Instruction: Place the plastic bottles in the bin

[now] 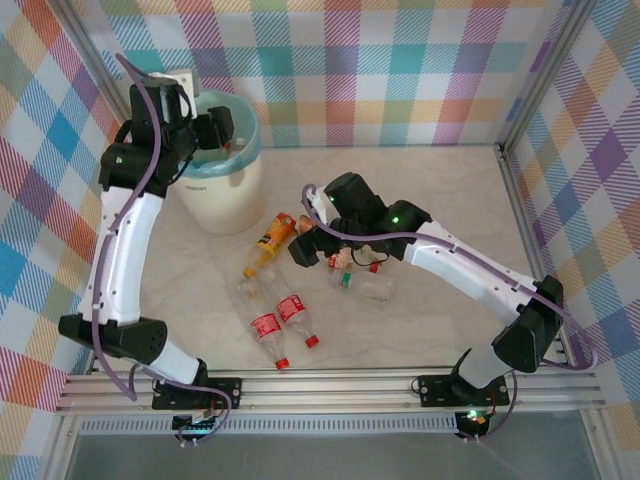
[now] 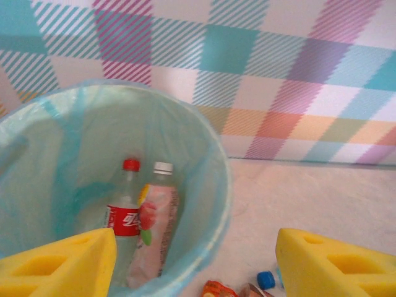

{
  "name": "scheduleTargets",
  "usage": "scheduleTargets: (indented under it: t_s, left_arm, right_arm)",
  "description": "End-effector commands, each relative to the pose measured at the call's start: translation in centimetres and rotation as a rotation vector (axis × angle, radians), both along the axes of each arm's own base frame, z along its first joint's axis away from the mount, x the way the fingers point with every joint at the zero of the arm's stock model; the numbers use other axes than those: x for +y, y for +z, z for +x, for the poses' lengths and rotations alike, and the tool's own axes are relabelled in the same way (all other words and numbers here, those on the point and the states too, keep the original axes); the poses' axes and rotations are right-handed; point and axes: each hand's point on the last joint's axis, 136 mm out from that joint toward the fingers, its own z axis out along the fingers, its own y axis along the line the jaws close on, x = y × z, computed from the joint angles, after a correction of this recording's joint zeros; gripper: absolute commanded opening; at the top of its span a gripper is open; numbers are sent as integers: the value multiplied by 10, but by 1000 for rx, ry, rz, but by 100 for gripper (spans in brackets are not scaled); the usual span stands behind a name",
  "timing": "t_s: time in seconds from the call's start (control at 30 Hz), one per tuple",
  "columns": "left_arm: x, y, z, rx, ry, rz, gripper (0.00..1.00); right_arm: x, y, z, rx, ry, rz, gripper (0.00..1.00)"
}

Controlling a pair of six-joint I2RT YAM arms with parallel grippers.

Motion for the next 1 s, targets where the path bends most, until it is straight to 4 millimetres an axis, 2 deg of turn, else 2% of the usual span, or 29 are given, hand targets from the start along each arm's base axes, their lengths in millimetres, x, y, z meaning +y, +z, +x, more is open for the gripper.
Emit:
scheduleTargets:
  t_s: [0.0, 0.1, 0.23, 0.43, 0.53, 0.63, 0.8, 0.9, 0.97]
  left_arm:
    - [-22, 16, -17, -85, -85, 46, 69]
    - [-50, 18, -36, -112, -182, 71, 69]
    - [-89, 8, -57, -111, -323, 96, 69]
    - [-149, -23, -83, -96, -537, 132, 69]
    - [-178, -46, -90, -57, -621, 149, 69]
    - [-202, -71, -89, -11, -660, 150, 69]
    - [-232, -115, -71, 113, -637, 38, 69]
    - [-241, -138, -57, 192, -586, 2, 69]
    - [-241, -148, -50, 229, -543, -1, 68]
  right_arm:
    - [-25, -4, 3, -9, -45, -65, 99]
    - [-37, -10, 10, 8, -84, -82, 98]
    - [-59, -21, 22, 35, -155, -106, 97]
    - [-97, -37, 47, 103, -290, -77, 97]
    - [-114, -47, 59, 140, -358, -55, 97]
    - [-129, -57, 70, 168, -417, -37, 97]
    - [-143, -71, 88, 201, -475, -15, 95]
    - [-143, -80, 95, 204, -465, -35, 90]
    - [-136, -86, 93, 230, -419, -30, 84]
